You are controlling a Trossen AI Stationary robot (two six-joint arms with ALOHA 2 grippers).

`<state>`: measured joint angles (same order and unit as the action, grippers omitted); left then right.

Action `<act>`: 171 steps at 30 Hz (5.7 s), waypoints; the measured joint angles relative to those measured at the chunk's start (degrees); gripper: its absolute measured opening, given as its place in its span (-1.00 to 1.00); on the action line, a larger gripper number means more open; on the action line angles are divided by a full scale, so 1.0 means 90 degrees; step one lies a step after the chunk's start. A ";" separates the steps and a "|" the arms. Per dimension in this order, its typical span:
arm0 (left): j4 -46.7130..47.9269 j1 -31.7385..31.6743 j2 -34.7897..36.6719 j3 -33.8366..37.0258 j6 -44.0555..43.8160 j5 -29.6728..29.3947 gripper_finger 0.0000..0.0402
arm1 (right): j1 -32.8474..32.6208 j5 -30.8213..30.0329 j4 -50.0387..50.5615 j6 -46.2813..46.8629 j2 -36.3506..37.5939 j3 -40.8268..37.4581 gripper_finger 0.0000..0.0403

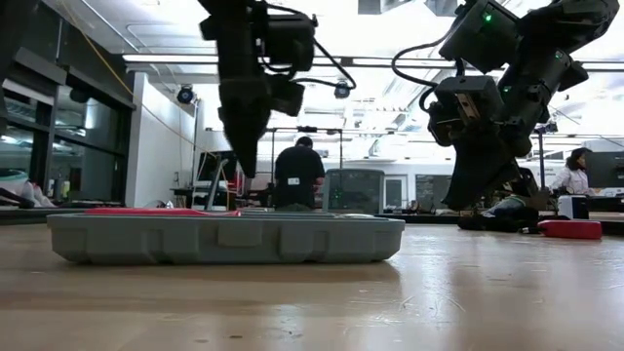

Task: Prefit tool cases
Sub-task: Put the orange hex key set into the gray tool case

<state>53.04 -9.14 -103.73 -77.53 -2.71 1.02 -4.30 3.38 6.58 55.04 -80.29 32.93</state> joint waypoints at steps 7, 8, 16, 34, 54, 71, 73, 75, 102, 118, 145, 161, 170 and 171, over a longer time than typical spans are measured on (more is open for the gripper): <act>-0.1857 0.0027 0.1250 0.1658 -0.0983 0.0431 -1.00 | -0.0218 -0.0386 -0.0001 0.0043 0.0000 0.0000 -1.00; -0.2013 0.0025 0.1411 0.1753 -0.1031 0.0406 -1.00 | -0.0237 -0.0425 0.0000 0.0044 -0.0002 0.0000 -1.00; -0.2063 0.0087 0.1432 0.1847 -0.0778 0.0149 -1.00 | -0.0152 -0.0529 -0.0002 -0.0136 0.0000 0.0000 -1.00; -0.2009 0.0482 0.0771 0.1849 -0.0858 -0.0191 -1.00 | -0.0128 -0.0524 0.0055 -0.0242 -0.0002 0.0000 -1.00; -0.2127 0.0047 0.0871 0.2068 -0.0790 0.0092 -1.00 | -0.0128 -0.0469 0.0140 -0.0366 -0.0002 0.0000 -1.00; -0.2226 0.0040 0.0737 0.2071 -0.0610 0.0163 -1.00 | -0.0104 -0.0524 0.0151 -0.0437 -0.0002 0.0000 -1.00; -0.2265 0.0040 0.0630 0.2071 -0.0615 0.0286 -1.00 | -0.0103 -0.0527 0.0151 -0.0439 -0.0002 0.0000 -1.00; -0.2245 0.0042 0.0571 0.2076 -0.0619 0.0352 -1.00 | -0.0104 -0.0526 0.0166 -0.0437 -0.0002 0.0000 -1.00; -0.2427 0.0118 0.0037 0.2039 -0.0457 0.0408 -1.00 | -0.0104 -0.0546 0.0200 -0.0437 -0.0002 0.0000 -1.00; -0.2246 0.0104 0.0343 0.1974 -0.0501 0.0333 -1.00 | -0.0103 -0.0600 0.0201 -0.0388 -0.0001 0.0000 -1.00; -0.2693 0.0356 0.0693 0.2757 -0.1196 0.0490 -1.00 | -0.0106 -0.0595 0.0216 -0.0337 -0.0001 0.0000 -1.00; -0.2940 0.0411 0.1346 0.2778 -0.1592 0.0375 -1.00 | -0.0111 -0.0492 0.0246 -0.0266 -0.0001 0.0000 -1.00; -0.3279 0.0530 0.0620 0.2752 -0.1626 0.0433 -1.00 | -0.0111 -0.0495 0.0245 -0.0243 -0.0002 0.0000 -1.00; -0.3299 0.0526 0.0576 0.2746 -0.1628 0.0495 -1.00 | -0.0109 -0.0495 0.0243 -0.0215 -0.0002 0.0000 -1.00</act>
<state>23.35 -4.40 -98.54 -52.82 -17.37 5.47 -5.28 -1.08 8.76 53.11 -80.31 32.93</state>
